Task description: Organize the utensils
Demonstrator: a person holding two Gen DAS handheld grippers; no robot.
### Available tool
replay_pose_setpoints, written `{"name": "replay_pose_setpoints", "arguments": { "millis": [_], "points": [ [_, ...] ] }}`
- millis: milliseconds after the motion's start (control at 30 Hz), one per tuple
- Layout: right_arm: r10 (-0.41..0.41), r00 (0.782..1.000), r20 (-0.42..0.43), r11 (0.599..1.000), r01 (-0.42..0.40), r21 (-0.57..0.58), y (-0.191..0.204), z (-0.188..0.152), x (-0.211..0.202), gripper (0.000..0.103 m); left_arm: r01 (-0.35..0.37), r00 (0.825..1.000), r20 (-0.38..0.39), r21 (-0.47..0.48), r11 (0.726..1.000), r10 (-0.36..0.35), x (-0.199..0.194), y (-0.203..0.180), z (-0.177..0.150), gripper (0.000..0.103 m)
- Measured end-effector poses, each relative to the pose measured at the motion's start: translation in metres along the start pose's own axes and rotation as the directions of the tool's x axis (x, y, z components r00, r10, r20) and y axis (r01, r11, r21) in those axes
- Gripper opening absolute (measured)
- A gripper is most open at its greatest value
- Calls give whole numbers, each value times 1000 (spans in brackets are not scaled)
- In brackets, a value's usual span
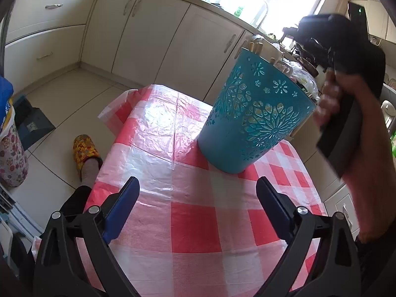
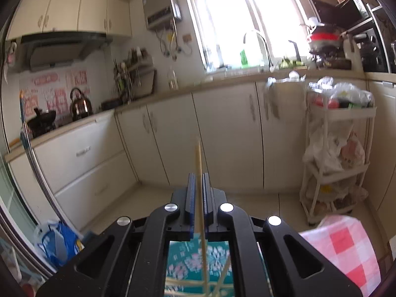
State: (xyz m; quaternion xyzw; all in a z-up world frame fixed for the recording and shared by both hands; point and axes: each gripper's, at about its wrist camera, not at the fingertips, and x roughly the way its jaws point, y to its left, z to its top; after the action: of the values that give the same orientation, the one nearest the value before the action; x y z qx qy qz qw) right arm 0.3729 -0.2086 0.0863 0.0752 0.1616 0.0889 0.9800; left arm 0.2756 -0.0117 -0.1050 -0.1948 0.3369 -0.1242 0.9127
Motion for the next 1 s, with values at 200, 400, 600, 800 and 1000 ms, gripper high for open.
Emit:
{"name": "replay_pose_setpoints", "arguments": {
  "millis": [200, 400, 600, 800, 1000],
  "points": [
    [36, 998, -58, 999, -34, 31, -4, -34, -50, 24, -30, 1000, -2, -8, 1000, 30, 0, 1, 1, 93],
    [29, 990, -136, 997, -18, 74, -18, -86, -132, 46, -98, 995, 14, 44, 994, 98, -15, -6, -4, 95],
    [-41, 954, -297, 986, 86, 141, -36, -155, -179, 49, -146, 989, -4, 99, 984, 147, -38, -12, -16, 95],
    [-78, 927, -367, 981, 138, 139, -33, -193, -201, 59, -182, 983, -2, 152, 972, 184, -69, -18, -23, 95],
    [-68, 919, -388, 978, 138, 154, -22, -204, -219, 63, -197, 980, 0, 189, 962, 201, -102, -20, -31, 95]
  ]
}}
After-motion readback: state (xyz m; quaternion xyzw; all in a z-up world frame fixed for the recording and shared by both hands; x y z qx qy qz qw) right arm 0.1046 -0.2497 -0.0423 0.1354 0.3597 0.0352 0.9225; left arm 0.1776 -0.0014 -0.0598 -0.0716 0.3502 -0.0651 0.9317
